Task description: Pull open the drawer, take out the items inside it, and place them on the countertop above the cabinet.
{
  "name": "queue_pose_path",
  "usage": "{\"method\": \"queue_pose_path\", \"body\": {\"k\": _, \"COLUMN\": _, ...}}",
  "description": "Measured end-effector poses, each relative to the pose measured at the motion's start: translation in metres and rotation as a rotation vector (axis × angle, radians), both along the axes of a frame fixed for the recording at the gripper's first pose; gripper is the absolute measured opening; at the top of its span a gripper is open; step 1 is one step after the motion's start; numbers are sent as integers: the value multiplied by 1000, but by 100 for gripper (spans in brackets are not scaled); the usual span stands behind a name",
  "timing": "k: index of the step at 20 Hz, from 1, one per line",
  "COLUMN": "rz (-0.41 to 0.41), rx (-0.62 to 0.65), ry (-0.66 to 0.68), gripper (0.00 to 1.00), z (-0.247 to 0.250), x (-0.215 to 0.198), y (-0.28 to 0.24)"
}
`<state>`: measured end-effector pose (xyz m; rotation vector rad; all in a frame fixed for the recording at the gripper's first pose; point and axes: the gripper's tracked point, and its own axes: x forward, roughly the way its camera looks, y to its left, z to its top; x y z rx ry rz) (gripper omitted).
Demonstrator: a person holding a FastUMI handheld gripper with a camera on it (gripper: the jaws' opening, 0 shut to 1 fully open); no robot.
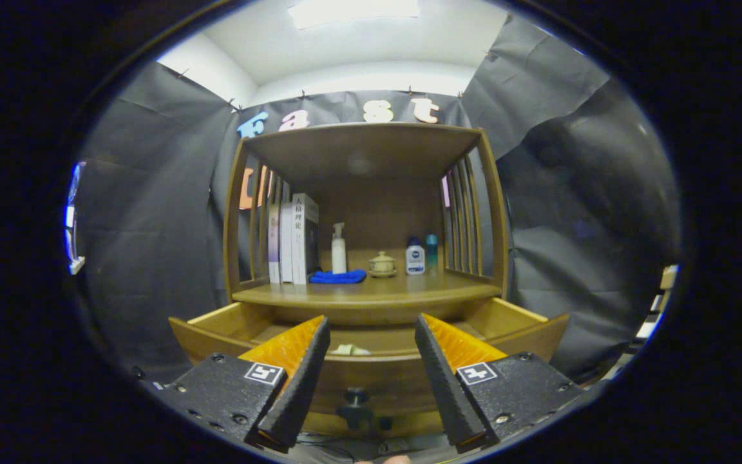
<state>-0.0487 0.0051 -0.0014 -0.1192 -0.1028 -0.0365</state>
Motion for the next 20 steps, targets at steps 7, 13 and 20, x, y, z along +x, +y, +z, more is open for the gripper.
{"method": "queue_pose_path", "body": {"k": 7, "rz": 28, "rx": -56, "ry": 131, "gripper": 86, "z": 24, "x": 55, "y": 13}}
{"method": "queue_pose_path", "body": {"k": 13, "rz": 44, "rx": -26, "ry": 337, "gripper": 90, "z": 0, "x": 97, "y": 28}}
{"method": "queue_pose_path", "body": {"k": 20, "rz": 55, "rx": 11, "ry": 658, "gripper": 90, "z": -52, "x": 128, "y": 33}}
